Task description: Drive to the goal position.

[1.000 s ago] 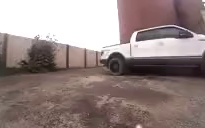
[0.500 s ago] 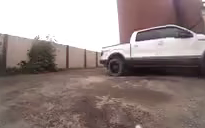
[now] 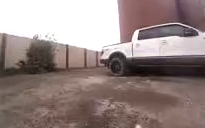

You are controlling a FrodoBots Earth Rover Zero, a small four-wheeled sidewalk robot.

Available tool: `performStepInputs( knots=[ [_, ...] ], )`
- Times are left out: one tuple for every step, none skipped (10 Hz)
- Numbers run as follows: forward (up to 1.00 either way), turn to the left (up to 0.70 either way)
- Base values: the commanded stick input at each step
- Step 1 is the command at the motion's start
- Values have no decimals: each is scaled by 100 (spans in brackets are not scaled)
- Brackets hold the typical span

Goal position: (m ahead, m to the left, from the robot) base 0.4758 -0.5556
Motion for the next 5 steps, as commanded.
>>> performStepInputs(
  knots=[
    [70, 0],
    [70, 0],
    [70, 0],
    [70, 0],
    [55, 0]
  ],
)
